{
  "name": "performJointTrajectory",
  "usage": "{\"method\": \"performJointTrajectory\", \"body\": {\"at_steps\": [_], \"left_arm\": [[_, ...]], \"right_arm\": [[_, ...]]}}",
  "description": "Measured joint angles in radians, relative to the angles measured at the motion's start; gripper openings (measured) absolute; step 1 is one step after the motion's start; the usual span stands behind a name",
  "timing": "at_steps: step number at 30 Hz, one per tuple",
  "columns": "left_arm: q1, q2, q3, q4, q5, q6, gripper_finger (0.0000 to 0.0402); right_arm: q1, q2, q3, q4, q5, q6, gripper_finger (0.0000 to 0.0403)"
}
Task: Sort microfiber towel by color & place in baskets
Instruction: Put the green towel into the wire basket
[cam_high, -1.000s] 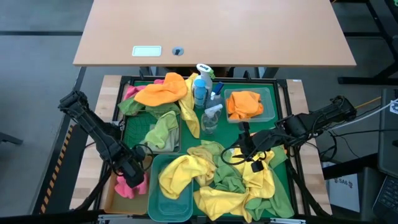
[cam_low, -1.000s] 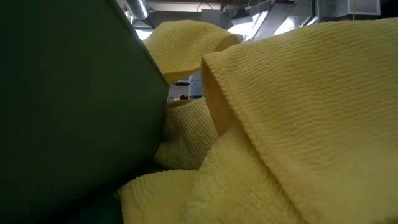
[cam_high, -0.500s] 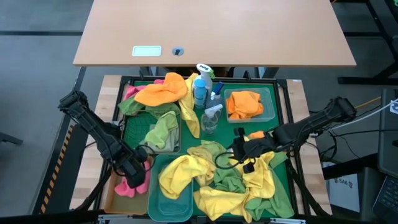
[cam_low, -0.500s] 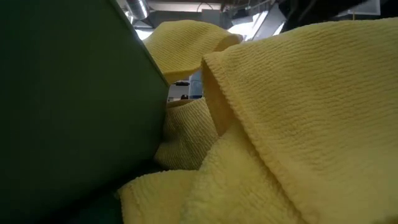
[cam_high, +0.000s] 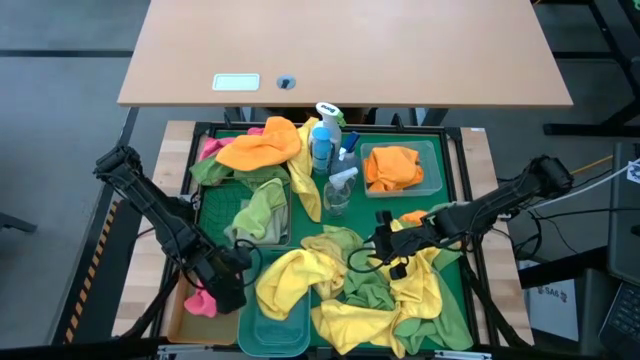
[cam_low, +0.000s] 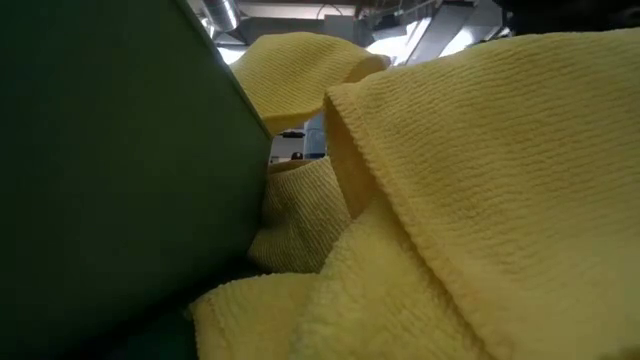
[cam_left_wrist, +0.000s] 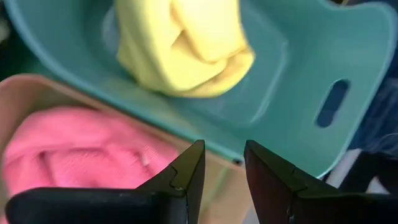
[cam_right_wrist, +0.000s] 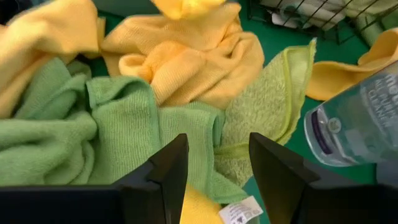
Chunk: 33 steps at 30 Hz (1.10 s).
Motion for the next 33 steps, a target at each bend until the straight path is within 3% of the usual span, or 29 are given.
{"method": "performJointTrajectory", "body": {"at_steps": [6,11,15,22,33], "left_arm": [[0.000,0.000,0.000,0.064,-0.067,0.004,0.0108],[0.007,0.000,0.000,0.096,-0.235,0.069,0.0108],[0.035,0.000,0.000,0.132,-0.311,0.145,0.0108],[0.101,0.000,0.000,0.225,-0.359,0.336,0.0108],[0.206,0.000,0.000,0.380,-0.360,0.637,0.0108]], "right_arm": [[0.000,0.000,-0.054,0.037,0.000,0.050,0.0170],[0.000,0.000,-0.109,0.105,0.000,0.083,0.0170],[0.000,0.000,-0.147,0.161,0.000,0.085,0.0170],[0.000,0.023,-0.160,0.206,0.000,0.086,0.0170],[0.000,0.167,-0.160,0.264,-0.025,0.085,0.0166]]}}
